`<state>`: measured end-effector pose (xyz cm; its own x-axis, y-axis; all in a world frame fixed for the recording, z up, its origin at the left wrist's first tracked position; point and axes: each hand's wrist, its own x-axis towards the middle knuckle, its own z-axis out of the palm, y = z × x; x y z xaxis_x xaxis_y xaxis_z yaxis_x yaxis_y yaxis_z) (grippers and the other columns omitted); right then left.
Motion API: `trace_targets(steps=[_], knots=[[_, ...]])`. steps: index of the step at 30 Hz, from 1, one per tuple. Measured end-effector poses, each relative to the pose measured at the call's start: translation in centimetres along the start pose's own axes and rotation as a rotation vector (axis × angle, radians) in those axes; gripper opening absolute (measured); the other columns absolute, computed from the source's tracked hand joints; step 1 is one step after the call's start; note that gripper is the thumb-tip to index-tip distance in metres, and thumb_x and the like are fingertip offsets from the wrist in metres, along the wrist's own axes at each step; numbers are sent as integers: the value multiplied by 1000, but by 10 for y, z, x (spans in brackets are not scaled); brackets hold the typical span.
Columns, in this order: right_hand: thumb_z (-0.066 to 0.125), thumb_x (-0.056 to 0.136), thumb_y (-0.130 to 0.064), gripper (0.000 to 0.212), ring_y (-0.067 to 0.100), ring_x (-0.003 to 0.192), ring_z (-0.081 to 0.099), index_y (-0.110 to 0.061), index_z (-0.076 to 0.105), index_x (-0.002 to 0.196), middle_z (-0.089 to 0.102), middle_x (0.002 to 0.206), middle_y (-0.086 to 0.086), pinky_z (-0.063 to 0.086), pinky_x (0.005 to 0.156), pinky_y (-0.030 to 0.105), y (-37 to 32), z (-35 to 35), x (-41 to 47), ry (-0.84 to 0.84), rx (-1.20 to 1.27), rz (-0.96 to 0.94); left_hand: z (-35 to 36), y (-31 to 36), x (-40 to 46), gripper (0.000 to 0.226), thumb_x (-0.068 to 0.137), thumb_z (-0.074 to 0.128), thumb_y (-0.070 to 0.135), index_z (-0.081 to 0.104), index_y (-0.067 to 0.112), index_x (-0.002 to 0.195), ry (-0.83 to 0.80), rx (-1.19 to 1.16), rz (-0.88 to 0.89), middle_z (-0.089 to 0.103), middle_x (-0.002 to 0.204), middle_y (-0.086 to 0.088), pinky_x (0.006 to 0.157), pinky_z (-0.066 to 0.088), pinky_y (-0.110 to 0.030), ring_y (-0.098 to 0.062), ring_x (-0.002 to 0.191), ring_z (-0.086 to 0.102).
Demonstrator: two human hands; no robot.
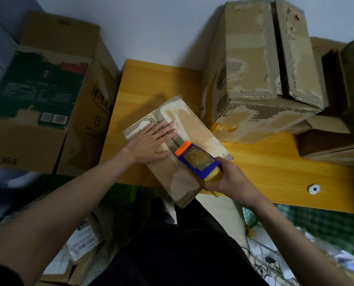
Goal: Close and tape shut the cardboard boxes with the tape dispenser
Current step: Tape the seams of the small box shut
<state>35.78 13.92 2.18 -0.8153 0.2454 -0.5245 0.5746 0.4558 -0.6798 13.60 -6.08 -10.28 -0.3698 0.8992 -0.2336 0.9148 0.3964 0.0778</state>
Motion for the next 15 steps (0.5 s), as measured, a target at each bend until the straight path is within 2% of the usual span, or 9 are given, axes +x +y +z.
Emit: trace_targets(steps=[3,6,10,15], knots=[[83,72,-13,41,12,83,66,-22,65,107,71,93,-6,51,66,31,3,4,-4,86,94,-41,-1,-5,3,82,94,3,74,-19,27,158,-9,-8,-27,-27,165,3,127,-2,-45,-17,152,-23],[83,72,-13,38,5,78,65,-21,65,104,70,88,-11,48,61,19,-4,6,4,124,128,-96,-4,-18,8,82,93,1,75,-20,29,158,-6,-15,-45,-24,166,5,127,0,-46,-16,153,-20],[83,75,-18,38,2,82,65,-21,65,108,72,92,-8,47,62,13,-20,2,25,111,101,-141,-6,-43,11,81,93,0,75,-20,31,157,-10,-26,-54,-23,166,8,127,-1,-46,-14,153,-20],[83,76,-25,41,2,85,66,-21,66,112,73,98,-9,53,67,20,-32,-6,48,114,75,-130,-4,-59,11,78,95,6,73,-16,33,159,9,-55,-63,-21,166,11,127,0,-46,-12,153,-19]])
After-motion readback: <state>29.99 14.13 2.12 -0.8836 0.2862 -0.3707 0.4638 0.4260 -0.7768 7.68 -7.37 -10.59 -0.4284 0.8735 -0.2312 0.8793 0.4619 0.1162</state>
